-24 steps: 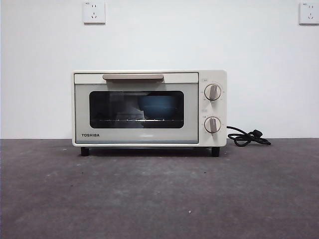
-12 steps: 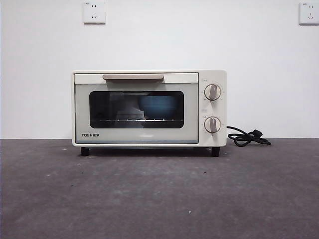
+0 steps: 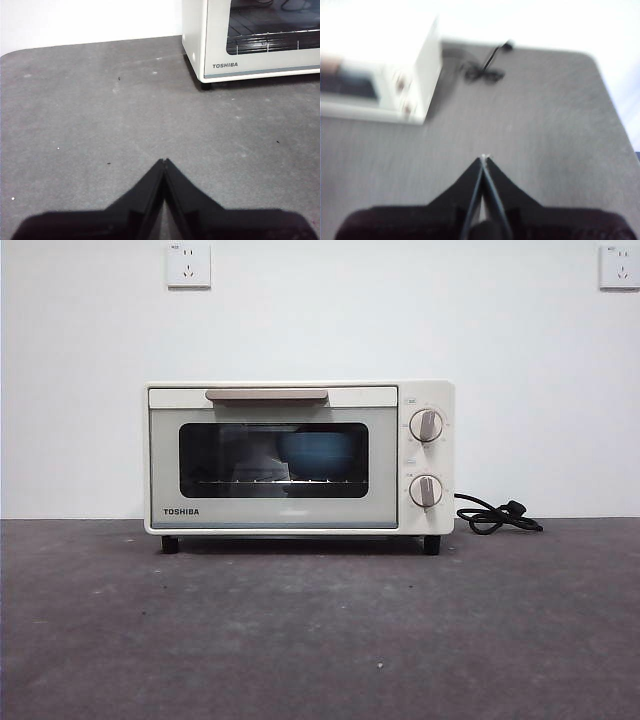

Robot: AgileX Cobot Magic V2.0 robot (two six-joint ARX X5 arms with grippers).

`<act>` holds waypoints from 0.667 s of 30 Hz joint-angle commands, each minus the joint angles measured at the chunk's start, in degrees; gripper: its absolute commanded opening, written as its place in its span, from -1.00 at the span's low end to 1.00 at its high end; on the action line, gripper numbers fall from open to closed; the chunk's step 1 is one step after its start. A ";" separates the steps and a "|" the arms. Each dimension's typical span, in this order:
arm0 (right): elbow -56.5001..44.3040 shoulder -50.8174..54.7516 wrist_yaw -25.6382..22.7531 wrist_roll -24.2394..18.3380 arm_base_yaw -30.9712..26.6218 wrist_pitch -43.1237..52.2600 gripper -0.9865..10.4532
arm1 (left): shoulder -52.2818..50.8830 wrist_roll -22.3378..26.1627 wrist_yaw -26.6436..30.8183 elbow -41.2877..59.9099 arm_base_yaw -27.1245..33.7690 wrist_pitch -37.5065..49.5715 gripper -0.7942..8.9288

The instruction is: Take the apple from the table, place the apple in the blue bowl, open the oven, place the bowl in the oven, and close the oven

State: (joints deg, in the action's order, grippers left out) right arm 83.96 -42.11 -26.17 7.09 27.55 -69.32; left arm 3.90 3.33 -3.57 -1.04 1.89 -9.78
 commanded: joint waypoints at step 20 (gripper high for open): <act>-62.51 22.84 16.39 -6.16 -25.18 57.68 -0.83 | -0.02 -0.59 0.17 0.59 0.17 0.35 -0.84</act>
State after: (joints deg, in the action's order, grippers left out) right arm 23.27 -20.03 -10.00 1.26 2.52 -12.99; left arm 3.90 3.33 -3.57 -1.04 1.89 -9.78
